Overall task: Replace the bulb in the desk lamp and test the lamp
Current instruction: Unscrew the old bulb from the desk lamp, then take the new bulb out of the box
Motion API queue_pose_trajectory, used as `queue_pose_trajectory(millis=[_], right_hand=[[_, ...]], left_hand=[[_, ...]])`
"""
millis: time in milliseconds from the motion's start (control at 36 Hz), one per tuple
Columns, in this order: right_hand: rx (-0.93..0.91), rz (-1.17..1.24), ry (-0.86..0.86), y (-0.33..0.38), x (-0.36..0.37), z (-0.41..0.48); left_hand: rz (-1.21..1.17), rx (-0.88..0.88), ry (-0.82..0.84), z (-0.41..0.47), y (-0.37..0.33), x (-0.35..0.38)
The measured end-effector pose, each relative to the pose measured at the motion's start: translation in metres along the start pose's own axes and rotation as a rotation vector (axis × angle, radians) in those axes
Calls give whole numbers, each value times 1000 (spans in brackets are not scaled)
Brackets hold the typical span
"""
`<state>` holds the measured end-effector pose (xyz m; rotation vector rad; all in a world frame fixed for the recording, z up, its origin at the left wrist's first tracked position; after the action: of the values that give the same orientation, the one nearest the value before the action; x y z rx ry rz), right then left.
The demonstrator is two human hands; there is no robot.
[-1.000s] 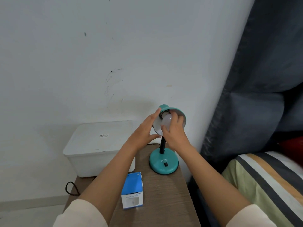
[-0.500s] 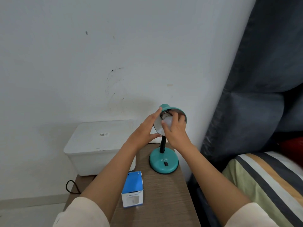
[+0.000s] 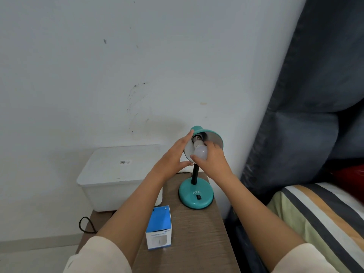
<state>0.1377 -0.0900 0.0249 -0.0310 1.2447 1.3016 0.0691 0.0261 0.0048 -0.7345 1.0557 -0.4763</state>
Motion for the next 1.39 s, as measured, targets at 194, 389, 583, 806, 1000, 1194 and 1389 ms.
queue_pose_trajectory(millis=[194,389,583,806,1000,1194,1389], right_hand=[[12,-19,23,2,-3,1],[-4,45,-8,14,-21,-13],[26,136,-124,7,-10,-77],[140,162,18,-32,48,-164],[233,157,218,-53,89,-209],[252,168,221,-60,106,-216],[243,233,229,-62,117,-211]], left_hand=[[33,-27,17,1,-1,-3],[38,-43,-38,-12,-9,-19],[44,-218,-30,-93,12,-18],[194,-519,133,-173,66,4],[55,-613,104,-184,76,20],[3,-652,11,-186,88,32],[-23,-615,-38,-184,91,32]])
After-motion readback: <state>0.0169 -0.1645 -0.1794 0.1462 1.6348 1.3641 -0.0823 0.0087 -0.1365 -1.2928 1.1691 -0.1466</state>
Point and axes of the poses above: each hand's wrist, its own z-axis towards the middle knuckle, its own x-axis out of the palm, y = z × x, the point moved 5 cm from there along z, towards the middle knuckle, and after that the axes turned 10 degrees about -x, right-handed, at the moved point
